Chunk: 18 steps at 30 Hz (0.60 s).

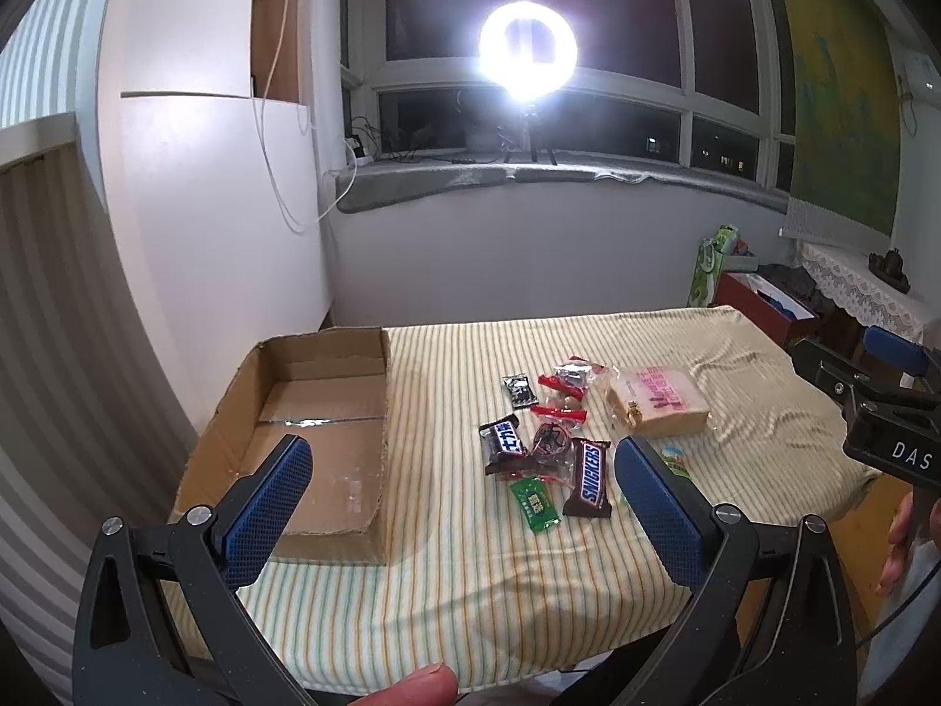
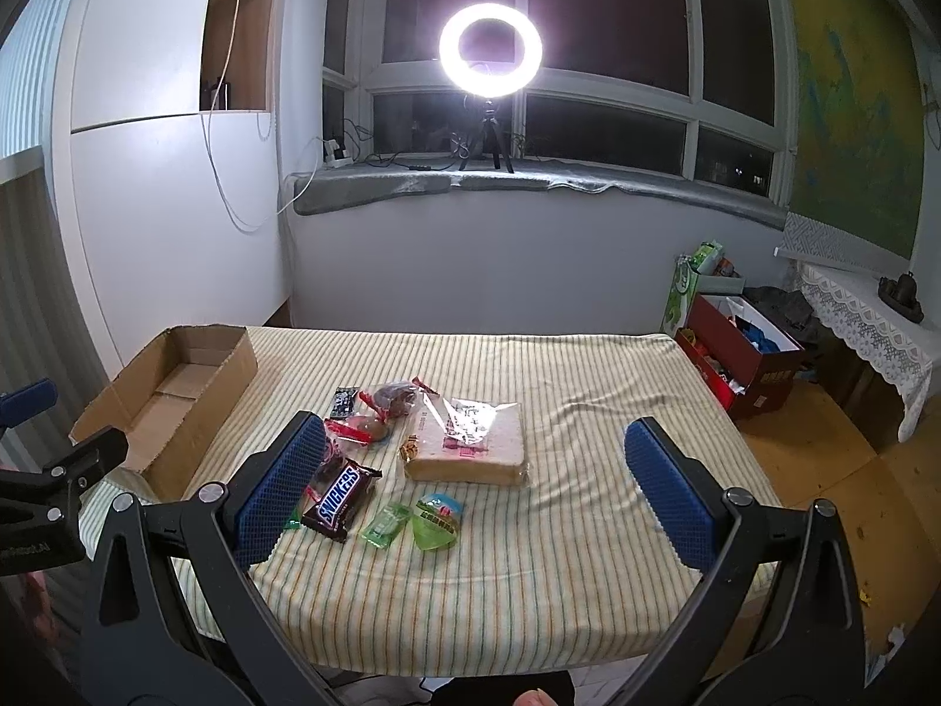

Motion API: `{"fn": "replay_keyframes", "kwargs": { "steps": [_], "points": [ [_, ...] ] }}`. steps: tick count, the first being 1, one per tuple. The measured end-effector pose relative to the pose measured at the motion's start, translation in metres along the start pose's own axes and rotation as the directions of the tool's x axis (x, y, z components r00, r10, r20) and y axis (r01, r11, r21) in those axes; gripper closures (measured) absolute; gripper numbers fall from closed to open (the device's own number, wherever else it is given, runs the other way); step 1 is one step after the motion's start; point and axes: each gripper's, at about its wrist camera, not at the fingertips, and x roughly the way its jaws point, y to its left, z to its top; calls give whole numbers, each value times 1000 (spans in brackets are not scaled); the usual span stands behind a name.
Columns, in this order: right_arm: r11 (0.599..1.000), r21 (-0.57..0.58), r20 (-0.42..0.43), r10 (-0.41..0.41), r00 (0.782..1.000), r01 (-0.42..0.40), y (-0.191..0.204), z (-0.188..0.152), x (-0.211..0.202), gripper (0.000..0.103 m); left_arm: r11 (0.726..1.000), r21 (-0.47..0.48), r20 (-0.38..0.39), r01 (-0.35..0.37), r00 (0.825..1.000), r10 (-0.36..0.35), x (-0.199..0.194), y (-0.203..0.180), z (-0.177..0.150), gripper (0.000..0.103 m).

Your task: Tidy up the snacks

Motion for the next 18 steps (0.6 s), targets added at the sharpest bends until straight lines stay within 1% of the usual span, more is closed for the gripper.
{"fn": "replay_keyframes", "kwargs": {
  "steps": [18],
  "points": [
    [1000, -7, 0, -5, 1000, 5, -4, 0, -7, 0, 1000, 16, 1, -5, 1000, 5, -2, -7, -2, 1]
  ]
}}
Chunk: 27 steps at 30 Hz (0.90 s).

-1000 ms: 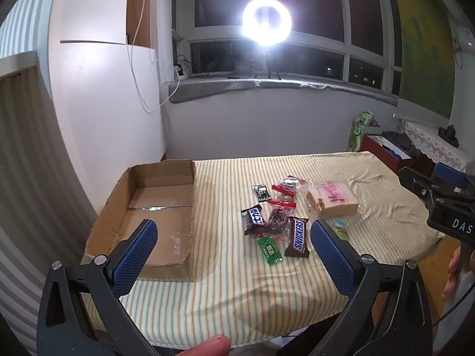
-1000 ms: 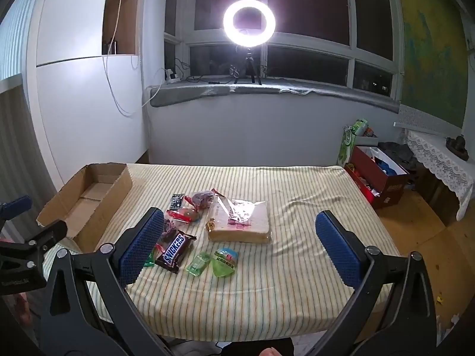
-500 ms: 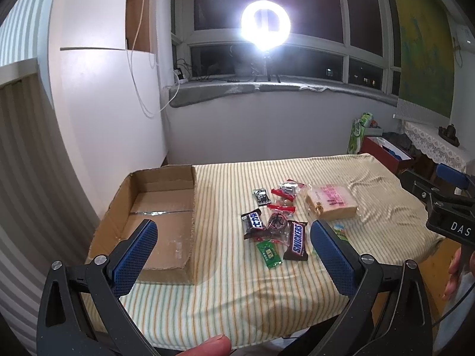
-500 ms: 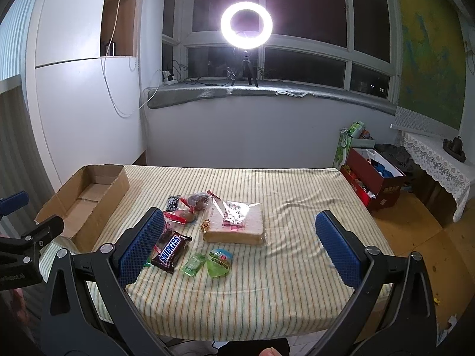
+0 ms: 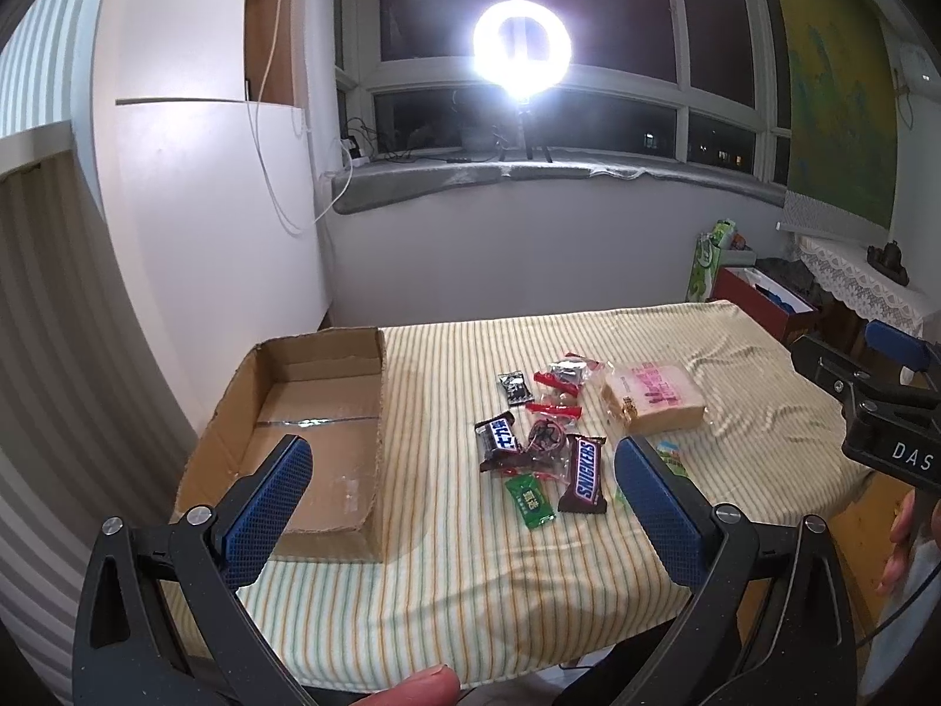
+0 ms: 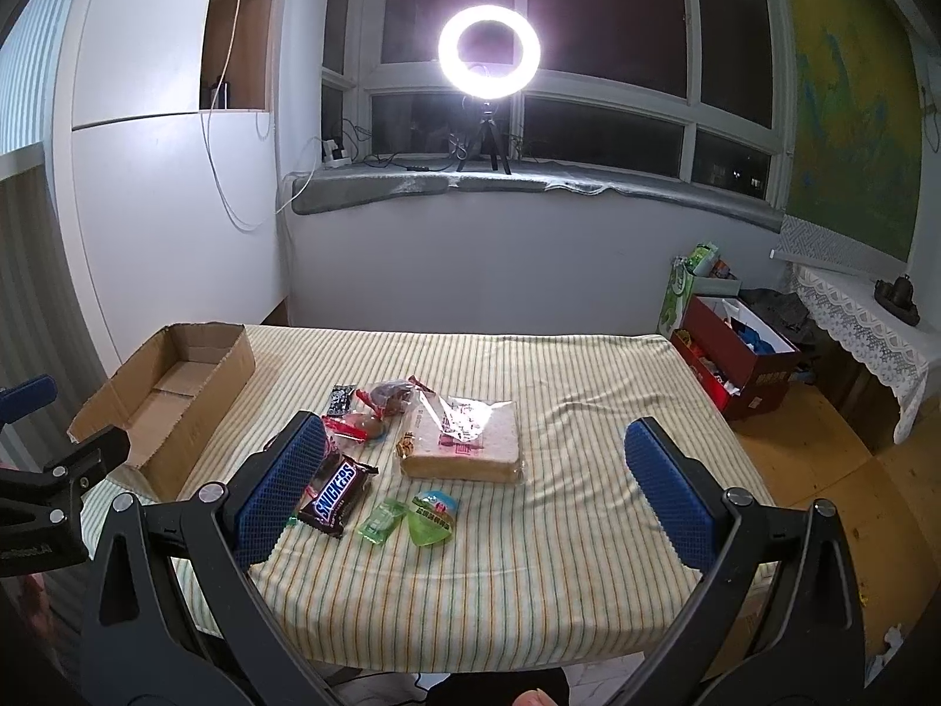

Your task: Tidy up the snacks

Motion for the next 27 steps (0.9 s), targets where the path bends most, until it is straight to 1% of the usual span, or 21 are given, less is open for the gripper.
{"fn": "replay_keyframes", "kwargs": {
  "steps": [12, 27],
  "points": [
    [1000, 3, -10, 0, 1000, 0, 0, 0, 4, 0, 1000, -3, 2, -22, 1000, 22, -2, -1, 2, 1],
    [1000, -9, -14, 1, 1000, -1, 5, -4, 5, 0, 1000, -12, 6, -22, 1000, 22, -3, 3, 2, 1]
  ]
}}
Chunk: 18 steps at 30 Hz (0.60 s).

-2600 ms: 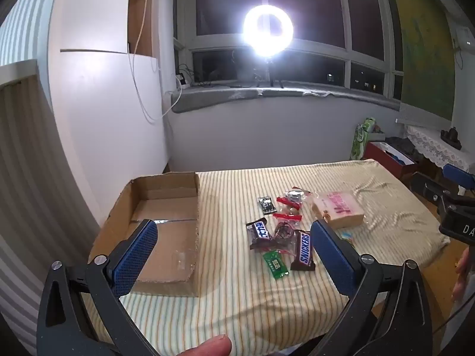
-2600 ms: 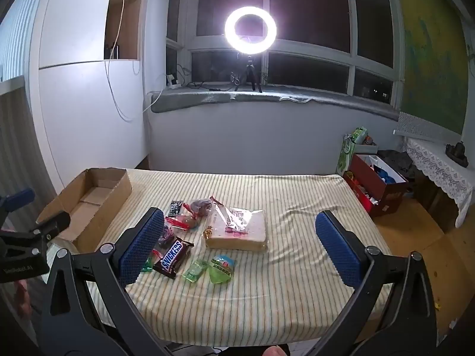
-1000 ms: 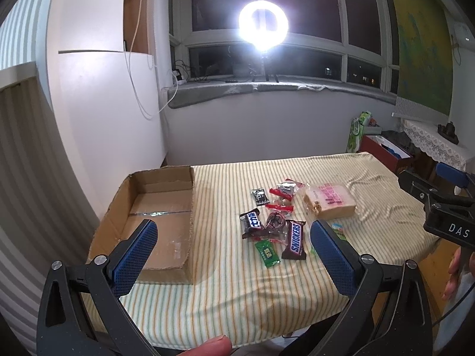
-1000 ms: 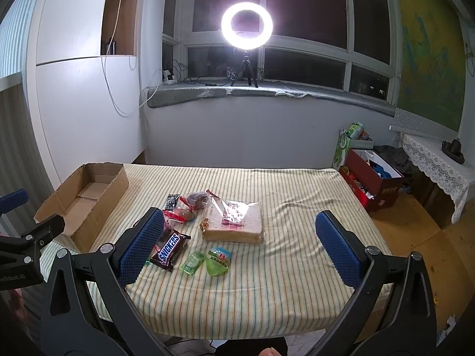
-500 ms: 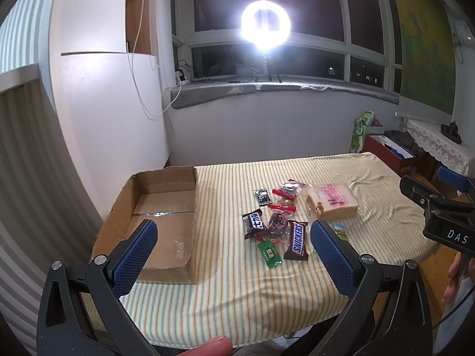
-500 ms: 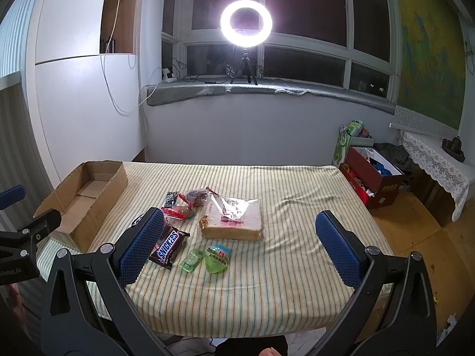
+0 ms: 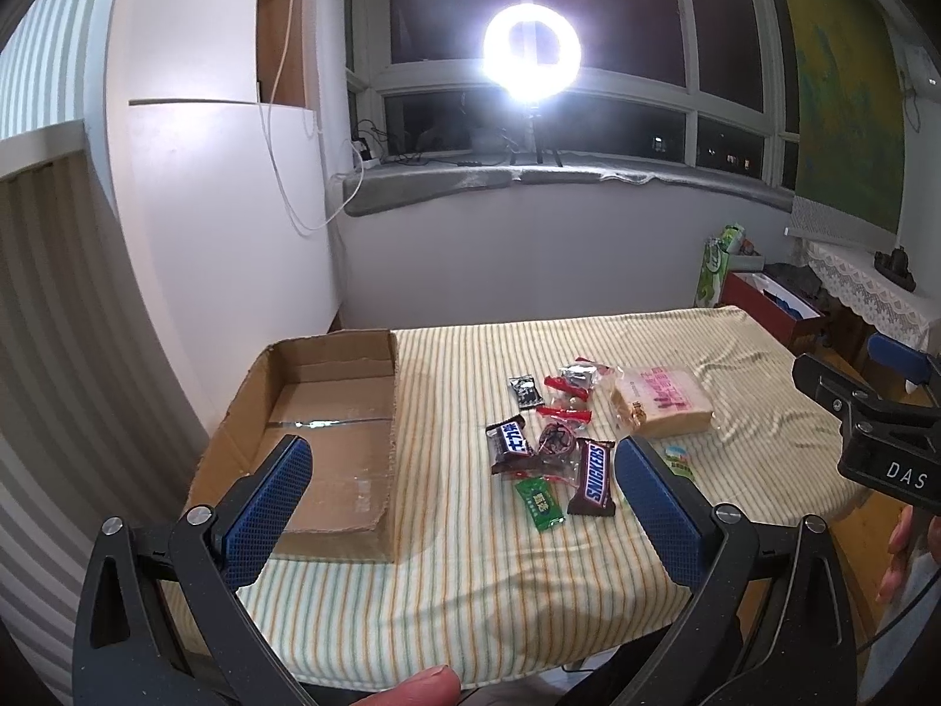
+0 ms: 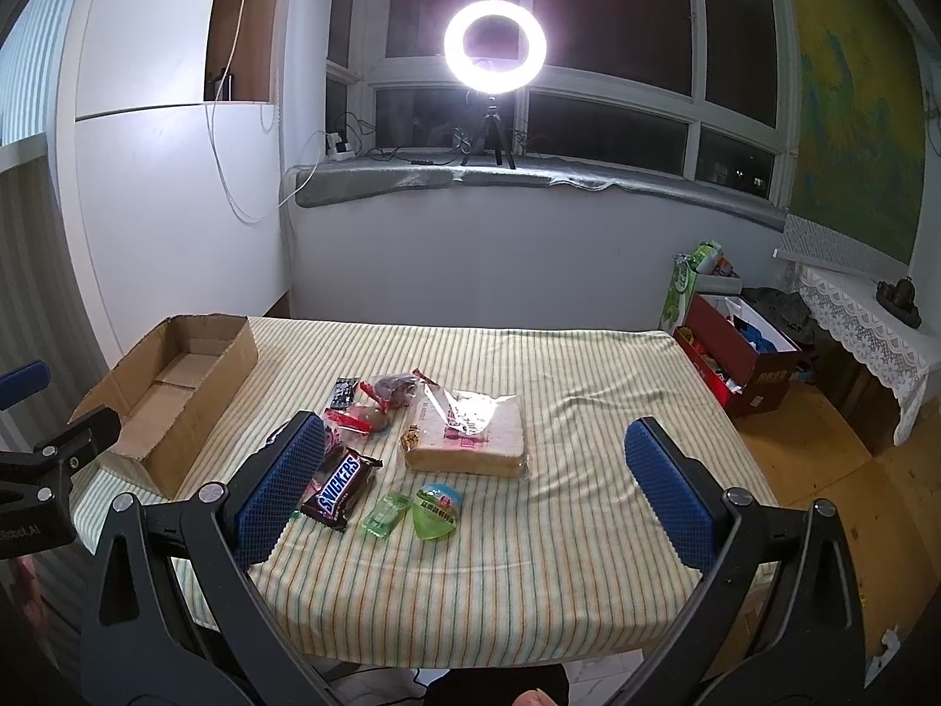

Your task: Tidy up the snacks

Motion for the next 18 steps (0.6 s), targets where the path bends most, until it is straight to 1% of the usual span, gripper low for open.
{"fn": "replay_keyframes", "kwargs": {
  "steps": [12, 18],
  "points": [
    [1000, -9, 0, -7, 1000, 7, 5, -2, -1, 0, 1000, 0, 3, 2, 1000, -2, -1, 2, -1, 1],
    [1000, 1, -2, 2, 1000, -2, 1, -5, -1, 0, 1000, 10, -11, -5, 1000, 5, 3, -3, -3, 1]
  ]
}}
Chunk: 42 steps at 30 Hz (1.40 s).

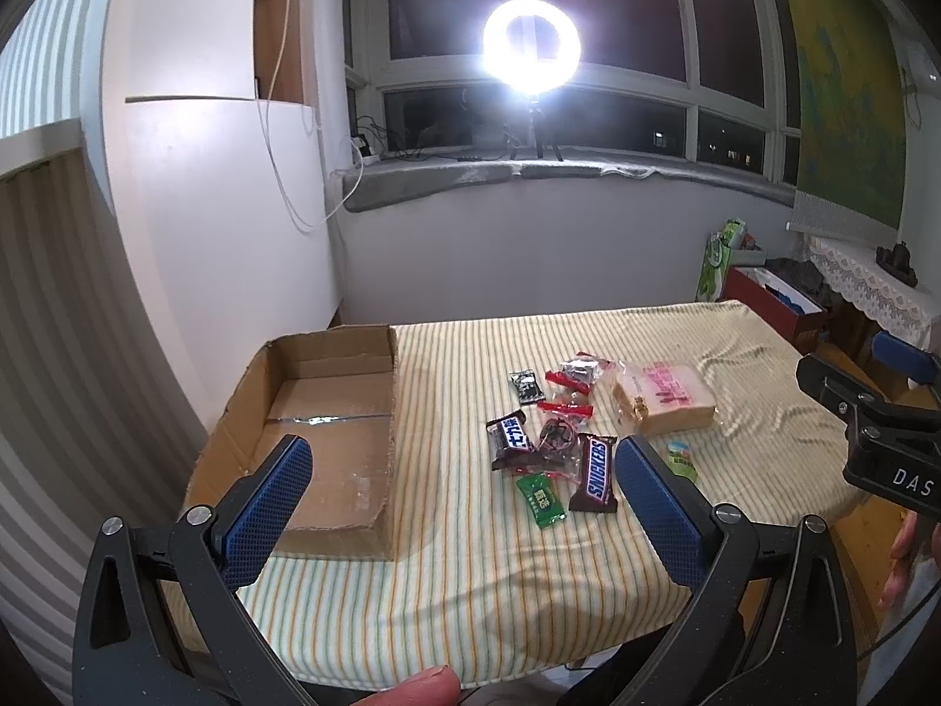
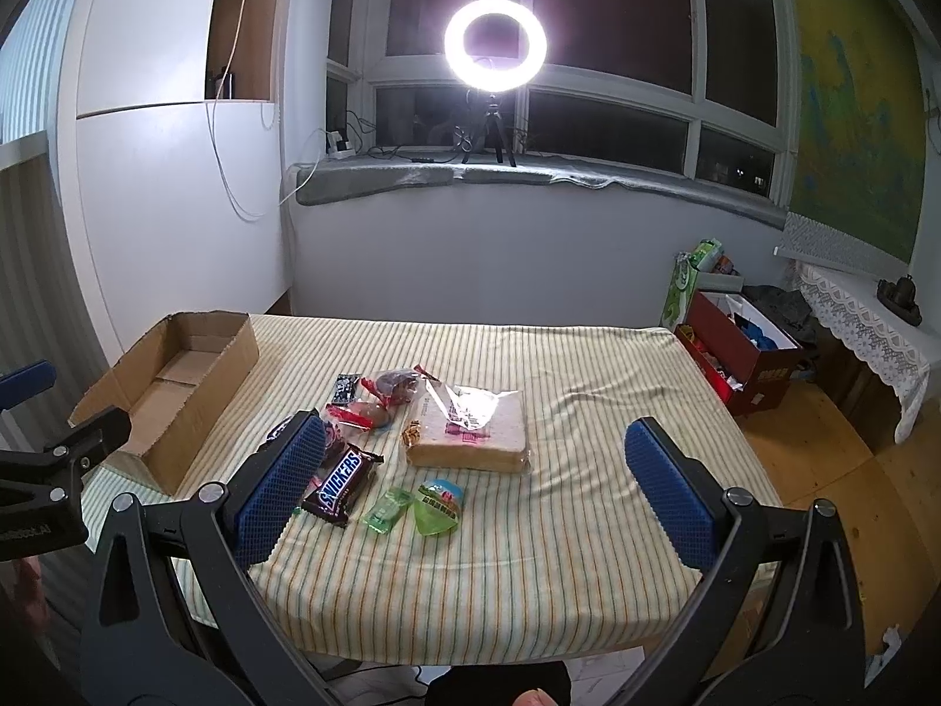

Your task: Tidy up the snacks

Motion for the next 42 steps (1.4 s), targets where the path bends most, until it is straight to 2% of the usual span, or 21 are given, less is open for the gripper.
{"fn": "replay_keyframes", "kwargs": {
  "steps": [9, 16, 19, 23, 26, 29, 35, 38, 42],
  "points": [
    [999, 33, -31, -1, 1000, 2, -19, -9, 17, 0, 1000, 22, -24, -5, 1000, 5, 13, -14, -1, 1],
    [999, 48, -129, -9, 992, 15, -44, -34, 57, 0, 999, 21, -59, 33, 998, -32, 45, -26, -12, 1],
    [999, 50, -188, 27, 982, -17, -49, -50, 80, 0, 998, 5, -105, 59, 993, -58, 67, -28, -23, 1],
    [994, 52, -269, 106, 957, -95, -46, -68, 112, 0, 997, 1, -184, 71, 981, -69, 102, -34, -44, 1],
    [991, 36, -313, 131, 941, -126, -36, -78, 135, 0, 996, 10, -200, 92, 976, -88, 118, -39, -53, 1],
    [986, 47, -321, 165, 933, -158, -30, -80, 149, 0, 993, 2, -230, 116, 967, -113, 128, -41, -59, 1],
    [979, 39, -326, 202, 923, -201, -15, -75, 167, 0, 993, -9, -258, 119, 959, -118, 141, -31, -63, 1],
    [976, 45, -341, 218, 915, -215, -11, -75, 176, 10, 991, -35, -262, 133, 955, -137, 148, -26, -63, 1],
    [975, 33, -339, 216, 916, -218, -9, -77, 180, 17, 988, -50, -275, 148, 949, -157, 159, -27, -63, 3]
  ]
}}
